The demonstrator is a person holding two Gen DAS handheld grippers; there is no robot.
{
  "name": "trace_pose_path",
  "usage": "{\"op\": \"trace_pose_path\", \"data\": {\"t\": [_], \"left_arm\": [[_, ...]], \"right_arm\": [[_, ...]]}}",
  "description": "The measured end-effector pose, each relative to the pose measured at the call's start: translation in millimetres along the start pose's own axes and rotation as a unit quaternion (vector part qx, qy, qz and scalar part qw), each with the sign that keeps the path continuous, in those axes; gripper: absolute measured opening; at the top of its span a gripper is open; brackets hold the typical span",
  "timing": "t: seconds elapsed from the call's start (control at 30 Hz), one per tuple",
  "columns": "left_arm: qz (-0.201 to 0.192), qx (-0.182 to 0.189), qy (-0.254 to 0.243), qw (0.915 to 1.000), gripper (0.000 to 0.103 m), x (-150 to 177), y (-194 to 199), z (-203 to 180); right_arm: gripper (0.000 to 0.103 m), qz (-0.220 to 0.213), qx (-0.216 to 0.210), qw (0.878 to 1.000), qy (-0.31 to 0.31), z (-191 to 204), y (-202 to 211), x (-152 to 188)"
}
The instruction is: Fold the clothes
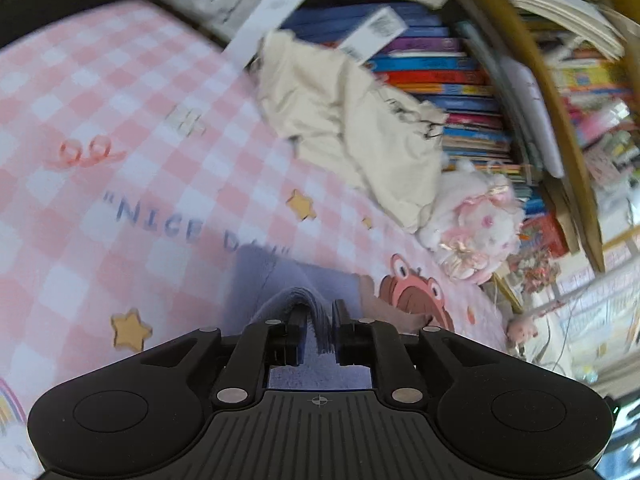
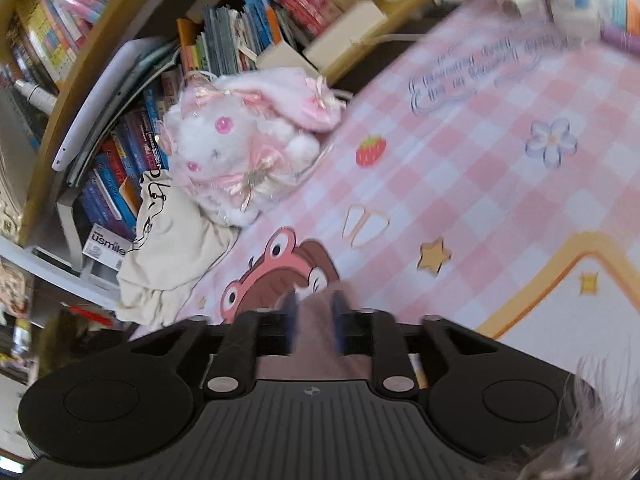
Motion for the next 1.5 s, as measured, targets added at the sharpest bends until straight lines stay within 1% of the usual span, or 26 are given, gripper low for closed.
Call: {"op": "trace_pose_path", "data": {"t": [0.03, 0.1, 0.17, 0.2, 0.3, 0.4, 0.43, 0.47, 0.5, 0.53, 0.57, 0.67, 0.7, 0.77, 0.83, 0.9, 0.97, 1.03, 1.07, 1.1, 1.27, 1.33, 1.4, 1.43, 1.47, 1.5], "left_arm": [[-0.01, -0.004, -0.014, 0.9998, 0.017, -1.7, 4.3, -1.2], [-0.05, -0.031, -0.037, 0.9976, 0.044, -6.1, 16.1, -0.1], [-0.088, -0.05, -0.057, 0.9932, 0.055, -9.8, 28.5, 2.1], [-0.094, -0.05, -0.065, 0.9921, 0.057, -11.1, 32.0, 2.9], [-0.072, -0.053, -0.117, 0.9892, 0.057, -9.0, 27.7, -2.4], [-0.052, -0.073, -0.201, 0.9755, 0.058, -1.6, 15.7, -13.1], [-0.049, -0.086, -0.228, 0.9686, 0.057, 0.7, 8.8, -15.7], [-0.048, -0.098, -0.24, 0.9646, 0.053, 2.0, 2.1, -15.9], [-0.046, -0.108, -0.25, 0.9612, 0.033, 2.9, -4.5, -15.9], [-0.043, -0.105, -0.246, 0.9627, 0.011, 2.5, -9.8, -14.4], [-0.044, -0.102, -0.235, 0.9655, 0.0, 1.0, -11.7, -12.2], [-0.046, -0.104, -0.202, 0.9727, 0.0, -2.3, -17.9, -2.3], [-0.044, -0.112, -0.191, 0.9741, 0.0, -2.7, -20.5, 2.7], [-0.029, -0.136, -0.192, 0.9714, 0.0, -2.2, -28.7, 11.8], [-0.025, -0.144, -0.188, 0.9713, 0.0, -2.5, -30.6, 17.2], [-0.036, -0.135, -0.173, 0.9751, 0.001, -6.0, -24.9, 19.4], [-0.061, -0.129, -0.155, 0.9776, 0.002, -11.6, -12.8, 19.5], [-0.082, -0.096, -0.149, 0.9808, 0.007, -14.4, -1.8, 12.1], [-0.086, -0.082, -0.152, 0.9811, 0.012, -14.3, 0.5, 7.5], [-0.074, -0.085, -0.176, 0.978, 0.016, -10.5, -5.2, 2.5], [-0.019, -0.106, -0.279, 0.9544, 0.021, 8.0, -34.8, -17.4], [-0.014, -0.116, -0.285, 0.9515, 0.023, 10.2, -44.8, -15.1], [-0.016, -0.115, -0.279, 0.9533, 0.021, 8.7, -45.5, -12.9], [-0.015, -0.114, -0.276, 0.9541, 0.017, 8.1, -45.1, -12.3], [-0.015, -0.113, -0.274, 0.955, 0.006, 7.5, -44.6, -11.8], [-0.016, -0.113, -0.271, 0.9558, 0.003, 6.8, -43.9, -11.3]], "right_arm": [[0.044, -0.006, 0.004, 1.0, 0.029, 5.3, 2.0, 0.5], [0.045, 0.0, 0.019, 0.995, 0.099, 17.2, 0.0, 6.6], [0.046, 0.011, 0.036, 0.985, 0.169, 28.8, -4.5, 14.5], [0.047, 0.017, 0.045, 0.978, 0.202, 33.5, -8.3, 19.9], [0.047, 0.033, 0.065, 0.961, 0.267, 41.5, -22.1, 35.0], [0.046, 0.043, 0.077, 0.952, 0.293, 43.7, -34.7, 43.4], [0.037, 0.045, 0.083, 0.95, 0.299, 43.0, -38.6, 45.2], [0.014, 0.048, 0.086, 0.948, 0.303, 42.4, -41.9, 46.1], [0.006, 0.05, 0.088, 0.947, 0.304, 41.7, -44.0, 46.1], [0.006, 0.045, 0.086, 0.95, 0.298, 41.0, -43.3, 45.0], [0.006, 0.035, 0.084, 0.954, 0.287, 40.3, -40.8, 43.3], [0.006, 0.005, 0.076, 0.964, 0.256, 38.1, -33.3, 38.2], [0.006, 0.009, 0.084, 0.967, 0.241, 32.6, -36.1, 37.7], [0.007, 0.037, 0.102, 0.97, 0.216, 17.9, -49.6, 40.1], [0.007, 0.037, 0.097, 0.973, 0.205, 14.6, -53.7, 39.0], [0.008, 0.039, 0.097, 0.974, 0.201, 16.3, -53.1, 36.3], [0.018, 0.034, 0.097, 0.975, 0.197, 18.1, -48.3, 33.6], [0.026, 0.021, 0.103, 0.974, 0.198, 19.6, -40.4, 32.5], [0.026, 0.019, 0.103, 0.975, 0.197, 19.5, -37.1, 33.2], [0.026, 0.019, 0.103, 0.975, 0.195, 19.1, -34.4, 34.5], [0.026, 0.032, 0.11, 0.974, 0.197, 12.9, -32.3, 43.6], [0.024, 0.04, 0.114, 0.974, 0.194, 8.9, -35.7, 46.3], [0.024, 0.043, 0.113, 0.975, 0.188, 7.6, -37.4, 46.3], [0.023, 0.045, 0.114, 0.974, 0.189, 7.3, -38.1, 46.4], [0.023, 0.046, 0.115, 0.974, 0.19, 7.1, -38.6, 46.6], [0.023, 0.047, 0.115, 0.974, 0.19, 6.7, -39.0, 46.9]]}}
Point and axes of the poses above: each gripper's, at about its wrist camera, not at the fingertips, and y roughly against the way its jaws point, z to its left, x to its underside, the point moved 6 cm from there along -y, roughly the way its jaws point, and after that the axes turned 1 degree about -x, right-handed, at the moved point
